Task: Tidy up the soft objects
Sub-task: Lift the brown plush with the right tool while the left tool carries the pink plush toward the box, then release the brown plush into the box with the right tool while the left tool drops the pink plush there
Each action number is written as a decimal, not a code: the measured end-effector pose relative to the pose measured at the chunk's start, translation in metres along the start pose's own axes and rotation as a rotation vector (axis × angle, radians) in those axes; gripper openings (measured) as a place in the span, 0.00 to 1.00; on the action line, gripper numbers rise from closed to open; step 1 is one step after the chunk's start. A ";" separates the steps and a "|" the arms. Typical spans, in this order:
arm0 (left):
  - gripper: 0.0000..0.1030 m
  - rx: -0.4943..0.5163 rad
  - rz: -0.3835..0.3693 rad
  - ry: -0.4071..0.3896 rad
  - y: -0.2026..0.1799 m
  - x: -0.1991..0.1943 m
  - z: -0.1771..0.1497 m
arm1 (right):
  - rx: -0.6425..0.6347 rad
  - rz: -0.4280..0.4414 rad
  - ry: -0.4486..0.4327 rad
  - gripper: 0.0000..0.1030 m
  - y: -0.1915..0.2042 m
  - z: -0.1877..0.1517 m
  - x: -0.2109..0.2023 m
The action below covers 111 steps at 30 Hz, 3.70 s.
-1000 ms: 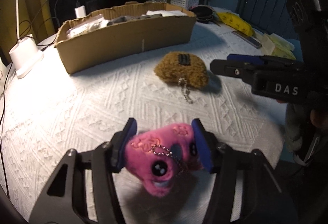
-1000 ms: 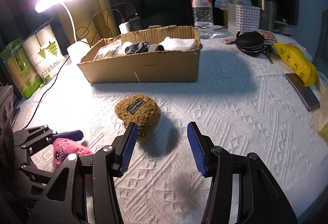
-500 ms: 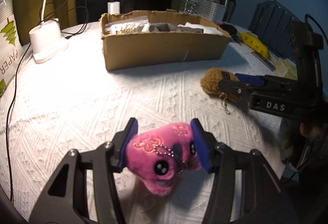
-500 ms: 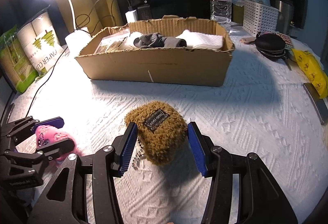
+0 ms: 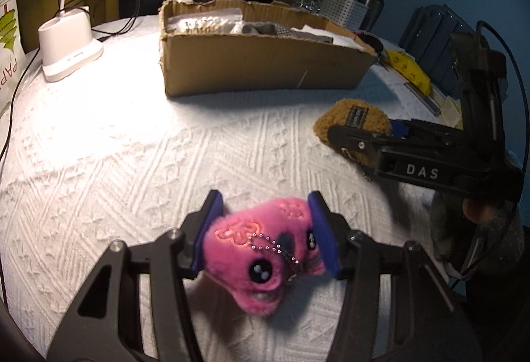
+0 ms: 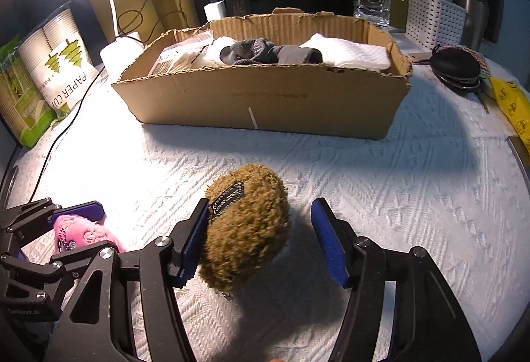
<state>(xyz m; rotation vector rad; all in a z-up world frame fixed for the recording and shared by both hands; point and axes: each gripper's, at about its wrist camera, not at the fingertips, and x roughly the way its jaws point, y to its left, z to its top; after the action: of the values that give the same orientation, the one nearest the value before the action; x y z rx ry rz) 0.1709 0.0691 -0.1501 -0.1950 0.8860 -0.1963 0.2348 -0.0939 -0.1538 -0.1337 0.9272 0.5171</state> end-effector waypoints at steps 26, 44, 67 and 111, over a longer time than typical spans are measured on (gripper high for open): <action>0.53 0.037 0.095 -0.027 -0.007 -0.003 0.001 | -0.039 0.029 -0.111 0.35 0.008 -0.003 -0.021; 0.53 0.059 0.145 -0.298 -0.047 -0.058 0.069 | -0.027 -0.001 -0.256 0.35 -0.040 0.034 -0.084; 0.53 0.088 0.166 -0.399 -0.064 -0.028 0.148 | -0.023 0.036 -0.333 0.35 -0.098 0.101 -0.071; 0.78 0.048 0.166 -0.307 -0.073 0.011 0.160 | 0.034 0.114 -0.292 0.70 -0.127 0.124 -0.014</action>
<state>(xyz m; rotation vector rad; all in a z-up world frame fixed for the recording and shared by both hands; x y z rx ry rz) 0.2960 0.0098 -0.0410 -0.1019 0.5874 -0.0307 0.3791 -0.1691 -0.0817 0.0261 0.6597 0.6076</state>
